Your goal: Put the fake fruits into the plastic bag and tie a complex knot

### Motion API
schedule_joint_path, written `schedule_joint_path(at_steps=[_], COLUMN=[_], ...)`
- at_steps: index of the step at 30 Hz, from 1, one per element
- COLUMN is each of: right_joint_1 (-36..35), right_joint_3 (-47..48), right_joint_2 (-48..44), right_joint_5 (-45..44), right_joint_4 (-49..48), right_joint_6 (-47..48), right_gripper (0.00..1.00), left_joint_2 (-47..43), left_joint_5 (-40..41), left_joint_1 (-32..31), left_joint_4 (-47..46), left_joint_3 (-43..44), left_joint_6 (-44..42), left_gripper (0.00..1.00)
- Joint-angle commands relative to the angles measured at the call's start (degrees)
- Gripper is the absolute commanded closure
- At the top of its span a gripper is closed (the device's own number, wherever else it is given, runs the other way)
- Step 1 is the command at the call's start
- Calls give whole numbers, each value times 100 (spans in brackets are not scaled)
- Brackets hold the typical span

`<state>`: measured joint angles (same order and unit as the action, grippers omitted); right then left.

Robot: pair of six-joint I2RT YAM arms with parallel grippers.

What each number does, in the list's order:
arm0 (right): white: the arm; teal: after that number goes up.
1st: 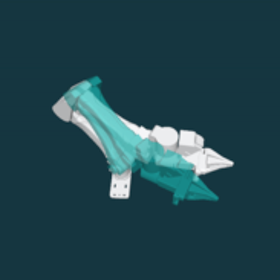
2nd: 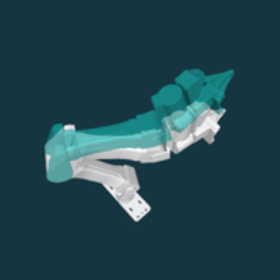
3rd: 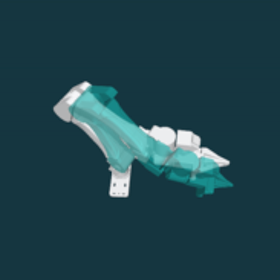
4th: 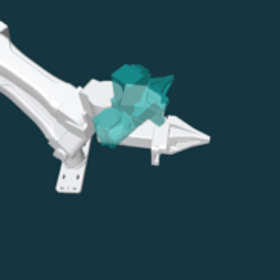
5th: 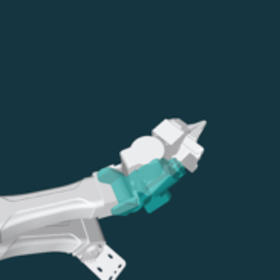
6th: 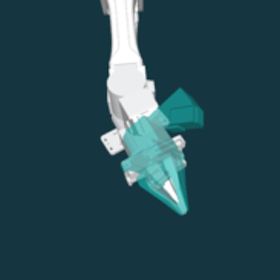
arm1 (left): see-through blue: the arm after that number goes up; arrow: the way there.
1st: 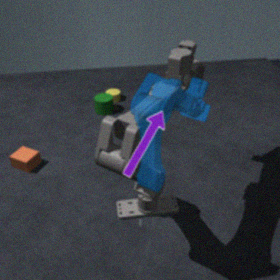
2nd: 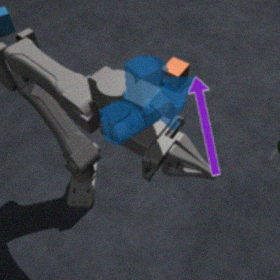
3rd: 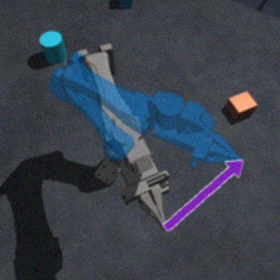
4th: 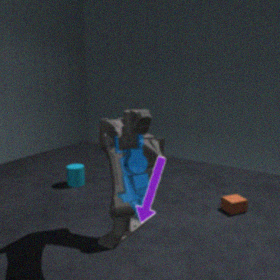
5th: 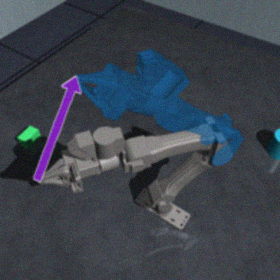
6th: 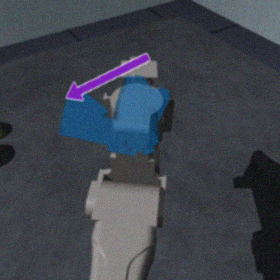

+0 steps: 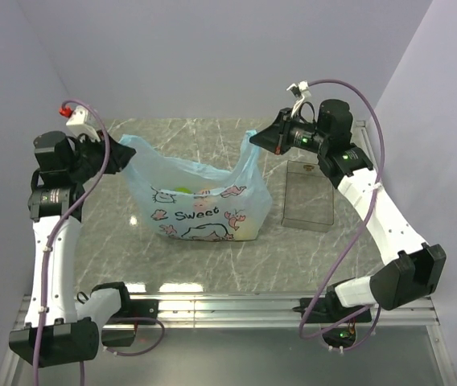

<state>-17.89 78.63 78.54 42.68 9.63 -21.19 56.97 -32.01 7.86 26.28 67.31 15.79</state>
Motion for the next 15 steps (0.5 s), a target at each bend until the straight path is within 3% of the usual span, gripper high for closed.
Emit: schedule_joint_path(at_steps=[1, 2, 3, 7, 11, 13, 15], right_joint_1=[-30, -39, -57, -118, -232, -259, -294], right_joint_3=[320, 311, 276, 179, 21, -93, -128], right_joint_2=[-304, -339, -374, -559, -726, -796, -814], right_joint_5=[109, 170, 214, 399, 487, 496, 487], right_joint_4=[-435, -470, -514, -664, -646, -655, -603], right_joint_6=[-7, -17, -25, 88, 431, 598, 738], right_gripper=[100, 100, 100, 100, 100, 100, 100], left_joint_2=[15, 59, 95, 419, 929, 1202, 1351], left_joint_5=[37, -59, -138, -551, -1699, -1817, -1591], left_joint_1=[23, 14, 23, 23, -91, -380, -1142], left_joint_4=[-36, -44, -70, -369, -676, -809, -765], left_joint_3=[809, 975, 1343, 2074, 2576, 2542, 2454], left_joint_6=[-454, -585, -647, -691, -323, -226, -514], left_gripper=[71, 55, 47, 20, 10, 6, 3])
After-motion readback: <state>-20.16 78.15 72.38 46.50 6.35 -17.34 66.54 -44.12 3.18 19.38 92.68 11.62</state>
